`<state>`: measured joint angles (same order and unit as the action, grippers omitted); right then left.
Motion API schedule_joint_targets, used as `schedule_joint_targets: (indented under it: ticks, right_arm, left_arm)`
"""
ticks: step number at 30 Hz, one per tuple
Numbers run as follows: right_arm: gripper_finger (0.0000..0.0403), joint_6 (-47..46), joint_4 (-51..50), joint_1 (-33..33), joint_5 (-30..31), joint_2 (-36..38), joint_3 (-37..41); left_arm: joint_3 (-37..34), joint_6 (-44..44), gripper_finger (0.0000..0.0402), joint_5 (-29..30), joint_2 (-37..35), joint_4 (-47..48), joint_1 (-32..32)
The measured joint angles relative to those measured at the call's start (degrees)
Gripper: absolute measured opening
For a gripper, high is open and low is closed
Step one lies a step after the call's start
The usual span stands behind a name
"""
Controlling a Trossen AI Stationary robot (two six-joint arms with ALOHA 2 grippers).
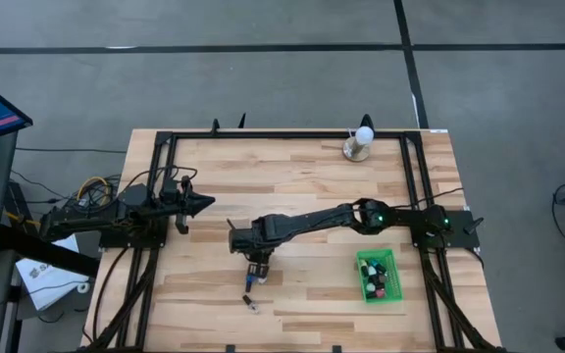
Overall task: Pick & Place Nail Polish
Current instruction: Put the pink nail polish into the green bin
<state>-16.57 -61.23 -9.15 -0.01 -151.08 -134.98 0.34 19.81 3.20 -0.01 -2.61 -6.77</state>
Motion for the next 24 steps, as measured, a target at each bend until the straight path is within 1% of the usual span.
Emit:
schedule_joint_targets:
  ticks: [9,11,17,19,21,24]
  right_arm:
    - [0.0090,-3.82,-0.36,0.01,-0.22,1.31,0.19]
    - [0.0090,-4.44,-2.81,-0.01,-0.47,2.12,0.41]
    - [0.0090,-6.32,-5.23,-0.23,-0.57,4.21,0.33]
    - [0.0090,-6.45,-8.20,-0.46,-0.43,5.41,0.47]
    - [0.0090,-6.98,-8.03,-0.69,-0.22,6.02,0.29]
    - [0.0090,-7.56,-11.32,-1.44,-0.17,7.61,0.43]
  left_arm:
    - [0.00,0.00,0.0001,0.00,0.00,0.00,0.00]
    - [0.00,0.00,0.0001,0.00,0.00,0.00,-0.01]
    - [0.00,0.00,0.0001,0.00,0.00,-0.02,0.01]
    - [0.00,0.00,0.0001,0.00,0.00,-0.02,-0.01]
    - [0.01,0.00,0.0001,0.00,0.00,-0.05,0.00]
    - [0.00,0.00,0.0001,0.00,0.00,-0.08,-0.01]
